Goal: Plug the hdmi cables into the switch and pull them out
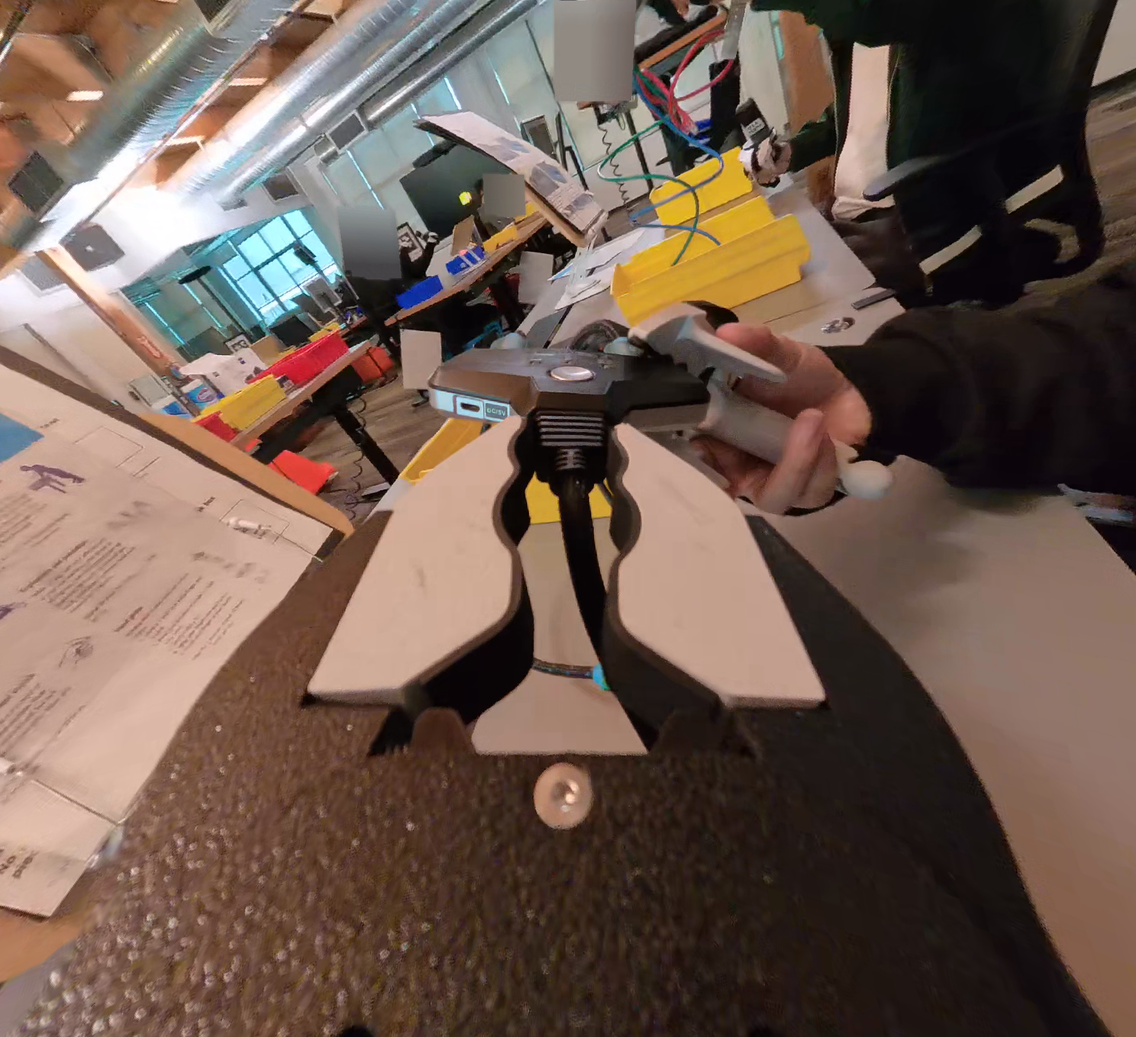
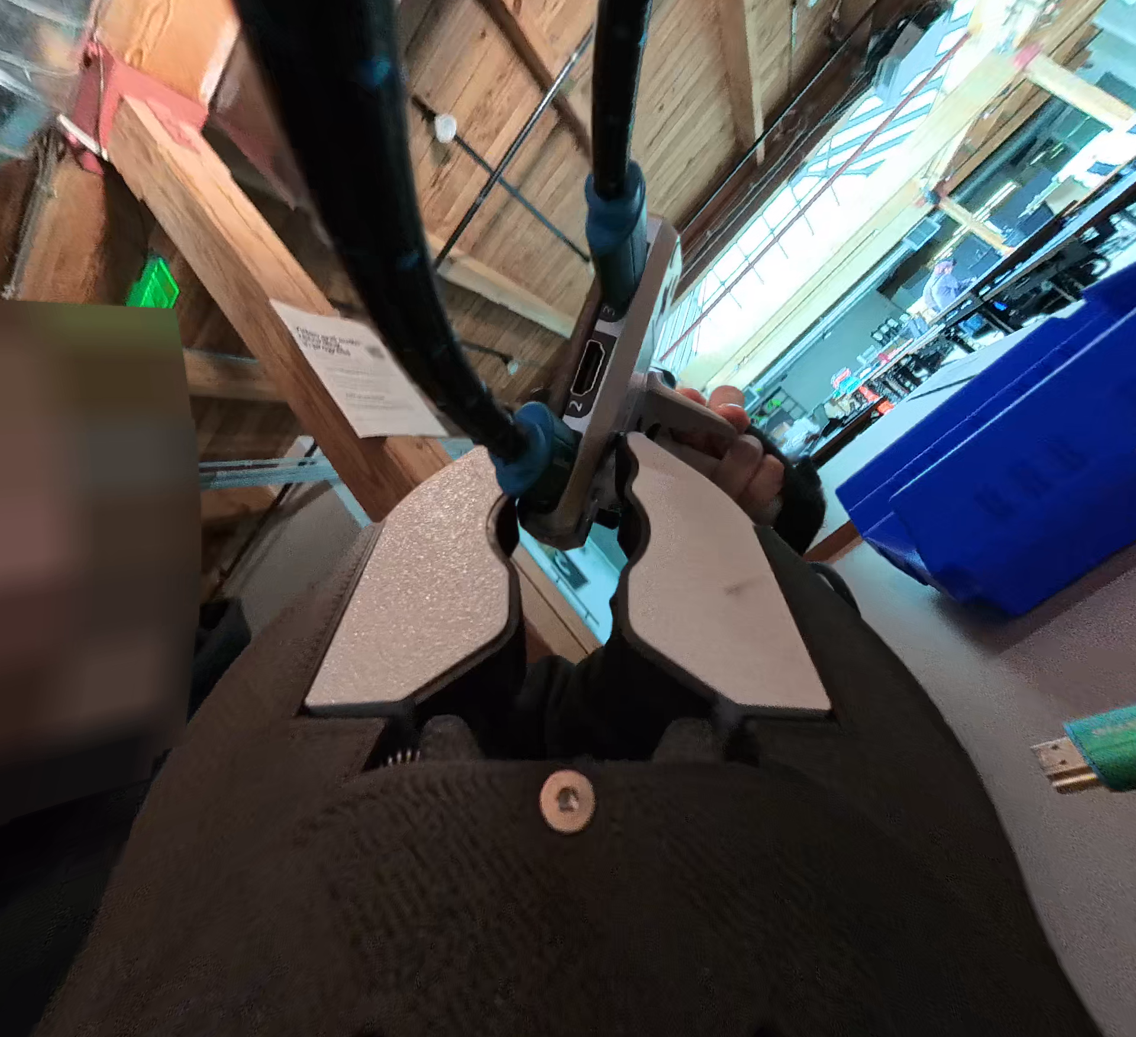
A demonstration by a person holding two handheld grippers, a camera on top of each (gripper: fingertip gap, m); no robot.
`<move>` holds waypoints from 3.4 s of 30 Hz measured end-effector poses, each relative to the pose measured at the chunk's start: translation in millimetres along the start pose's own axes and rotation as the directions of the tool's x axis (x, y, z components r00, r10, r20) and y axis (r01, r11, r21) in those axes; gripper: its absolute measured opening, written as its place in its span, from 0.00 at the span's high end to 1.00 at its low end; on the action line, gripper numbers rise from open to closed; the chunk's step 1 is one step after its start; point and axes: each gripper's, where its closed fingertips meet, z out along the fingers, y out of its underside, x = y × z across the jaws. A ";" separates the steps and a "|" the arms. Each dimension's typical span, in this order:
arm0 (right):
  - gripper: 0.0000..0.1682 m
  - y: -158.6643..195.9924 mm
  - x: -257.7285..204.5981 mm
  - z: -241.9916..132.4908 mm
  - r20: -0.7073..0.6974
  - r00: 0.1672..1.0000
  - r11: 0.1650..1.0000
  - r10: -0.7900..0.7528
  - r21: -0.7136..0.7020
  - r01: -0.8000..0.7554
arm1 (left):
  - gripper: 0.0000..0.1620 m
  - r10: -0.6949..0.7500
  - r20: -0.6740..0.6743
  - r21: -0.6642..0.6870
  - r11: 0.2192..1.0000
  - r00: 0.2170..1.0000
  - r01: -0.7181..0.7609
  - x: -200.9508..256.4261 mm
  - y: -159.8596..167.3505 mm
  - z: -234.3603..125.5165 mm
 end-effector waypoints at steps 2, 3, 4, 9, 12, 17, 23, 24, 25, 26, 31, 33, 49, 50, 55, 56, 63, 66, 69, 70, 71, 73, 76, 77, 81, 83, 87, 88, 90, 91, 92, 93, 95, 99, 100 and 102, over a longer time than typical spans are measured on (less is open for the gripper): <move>0.84 -1.2 10.1 -1.1 -0.021 0.999 0.999 0.029 0.041 -0.028 | 0.87 0.000 -0.003 -0.013 1.000 1.000 0.000 -3.7 7.0 -0.5; 0.84 -2.6 16.1 -1.7 -0.048 0.998 0.998 0.027 0.063 -0.024 | 0.87 0.001 0.005 -0.033 0.999 1.000 -0.001 -6.0 11.5 -0.6; 0.85 -4.9 23.1 -2.5 -0.092 0.995 0.995 0.025 0.096 -0.016 | 0.87 -0.003 0.022 -0.069 0.998 1.000 0.005 -9.3 17.5 -0.6; 0.87 -22.6 38.4 -15.1 -0.164 0.981 0.938 0.102 0.344 -0.040 | 0.75 0.042 0.256 -0.190 0.982 0.966 0.008 -31.8 8.4 -15.8; 0.87 -25.0 42.3 -19.4 -0.212 0.966 0.927 0.150 0.370 -0.063 | 0.67 -0.079 0.258 -0.174 0.977 0.963 0.127 -14.1 -8.8 -25.1; 0.88 -22.4 41.1 -19.5 -0.250 0.949 0.895 0.193 0.441 -0.066 | 0.66 -0.305 0.387 0.010 0.945 0.870 0.327 -14.1 16.3 -31.7; 0.87 -6.2 34.7 -9.2 -0.244 0.936 0.899 0.253 0.416 -0.135 | 0.80 -0.137 0.340 0.020 0.990 0.931 0.138 -13.1 51.6 -23.3; 0.87 -2.5 34.2 -6.8 -0.244 0.935 0.904 0.256 0.404 -0.142 | 0.81 -0.131 0.289 0.038 0.991 0.948 0.126 -8.5 50.9 -20.7; 0.87 0.3 34.5 -4.9 -0.233 0.934 0.902 0.271 0.400 -0.162 | 0.81 -0.137 0.243 0.069 0.990 0.960 0.124 -4.2 47.5 -19.0; 0.87 1.4 35.8 -4.6 -0.217 0.932 0.894 0.291 0.408 -0.185 | 0.82 -0.143 0.217 0.102 0.987 0.966 0.123 -2.5 43.3 -19.0; 0.87 8.3 46.6 -3.5 -0.202 0.918 0.886 0.341 0.397 -0.242 | 0.87 -0.113 0.232 0.123 0.989 0.966 0.086 -4.6 44.6 -25.0; 0.87 12.7 49.4 -1.6 -0.223 0.918 0.897 0.327 0.379 -0.228 | 0.86 -0.089 0.246 0.127 0.990 0.965 0.059 -3.8 46.1 -26.7; 0.87 36.1 59.8 6.4 -0.267 0.923 0.953 0.277 0.202 -0.227 | 0.85 -0.027 0.181 0.115 0.993 0.983 0.006 2.3 55.9 -42.6; 0.87 38.8 60.6 7.6 -0.277 0.923 0.958 0.267 0.178 -0.223 | 0.85 -0.012 0.170 0.100 0.995 0.985 -0.005 3.6 57.0 -44.7; 0.87 45.0 63.6 9.2 -0.294 0.923 0.968 0.247 0.119 -0.221 | 0.86 -0.006 0.116 0.081 0.997 0.993 -0.003 11.6 59.6 -49.4; 0.87 44.5 64.6 8.7 -0.293 0.923 0.967 0.249 0.131 -0.219 | 0.86 0.000 0.118 0.067 0.998 0.993 -0.008 11.3 60.7 -49.3; 0.87 37.8 64.8 7.6 -0.282 0.930 0.967 0.234 0.169 -0.192 | 0.86 -0.130 0.114 0.043 0.991 0.985 0.126 7.8 62.6 -45.5; 0.84 35.2 65.1 6.9 -0.307 0.946 0.993 0.104 0.083 -0.082 | 0.86 -0.246 0.140 0.061 0.969 0.959 0.240 1.8 67.1 -40.6; 0.69 38.3 55.8 6.9 -0.323 0.945 0.995 -0.057 -0.099 0.026 | 0.86 -0.372 0.162 0.117 0.927 0.914 0.356 -11.4 69.4 -48.9; 0.65 43.8 50.9 5.2 -0.322 0.936 0.977 -0.142 -0.200 0.079 | 0.86 -0.424 0.170 0.148 0.904 0.890 0.402 -18.2 70.3 -54.9; 0.64 54.7 45.5 1.2 -0.308 0.921 0.931 -0.239 -0.341 0.128 | 0.86 -0.467 0.172 0.176 0.881 0.867 0.439 -23.9 72.0 -61.3; 0.60 79.7 36.9 -17.4 -0.265 0.866 0.752 -0.424 -0.636 0.173 | 0.86 -0.513 0.170 0.206 0.853 0.841 0.479 -30.5 75.7 -71.9; 0.62 69.1 14.9 -28.1 -0.147 0.661 0.496 -0.736 -0.781 0.379 | 0.86 -0.506 0.155 0.208 0.856 0.848 0.473 -29.4 76.1 -77.1; 0.63 60.7 1.4 -23.5 -0.104 0.587 0.439 -0.803 -0.770 0.464 | 0.86 -0.497 0.149 0.200 0.862 0.855 0.466 -27.5 75.8 -76.2; 0.66 34.0 -24.3 -13.6 -0.035 0.254 0.196 -0.967 -0.740 0.643 | 0.87 -0.415 0.061 0.170 0.901 0.908 0.400 -7.5 67.2 -64.0; 0.64 23.9 -19.5 -17.0 -0.031 0.100 0.087 -0.995 -0.776 0.624 | 0.86 -0.357 -0.020 0.165 0.920 0.934 0.355 8.7 58.2 -56.6; 0.73 62.4 -3.9 -29.9 0.027 0.324 0.139 -0.946 -0.867 0.479 | 0.87 -0.264 -0.143 0.178 0.941 0.954 0.287 34.7 45.9 -47.4; 0.77 67.8 -2.1 -31.4 0.036 0.357 0.142 -0.934 -0.877 0.459 | 0.86 -0.253 -0.151 0.170 0.946 0.956 0.277 37.6 46.6 -45.9; 0.84 71.9 -2.7 -30.1 0.051 0.371 0.138 -0.927 -0.875 0.464 | 0.86 -0.239 -0.169 0.169 0.949 0.956 0.267 41.6 46.9 -44.9; 0.85 73.9 -4.8 -28.4 0.065 0.376 0.134 -0.924 -0.868 0.478 | 0.87 -0.234 -0.173 0.176 0.948 0.957 0.264 42.4 46.0 -45.4; 0.86 75.1 -7.0 -27.3 0.075 0.377 0.129 -0.923 -0.863 0.488 | 0.87 -0.233 -0.181 0.179 0.948 0.956 0.265 43.2 45.6 -46.1; 0.89 73.5 -8.4 -27.2 0.077 0.365 0.121 -0.928 -0.863 0.491 | 0.86 -0.233 -0.187 0.177 0.947 0.954 0.266 43.7 45.8 -46.7; 0.74 55.9 -11.2 -24.3 0.034 0.245 0.095 -0.969 -0.862 0.497 | 0.86 -0.231 -0.188 0.170 0.950 0.955 0.263 44.2 47.6 -46.6; 0.74 62.5 -11.8 -30.2 0.108 0.209 0.003 -0.972 -0.883 0.470 | 0.86 -0.217 -0.230 0.170 0.951 0.949 0.259 52.2 45.4 -44.4; 0.76 68.9 -5.0 -34.9 0.121 0.245 0.001 -0.962 -0.896 0.444 | 0.86 -0.212 -0.243 0.170 0.951 0.947 0.257 54.8 44.6 -43.4; 0.81 79.4 7.7 -45.2 0.132 0.316 -0.003 -0.939 -0.926 0.377 | 0.86 -0.203 -0.256 0.169 0.953 0.945 0.251 58.3 44.2 -41.5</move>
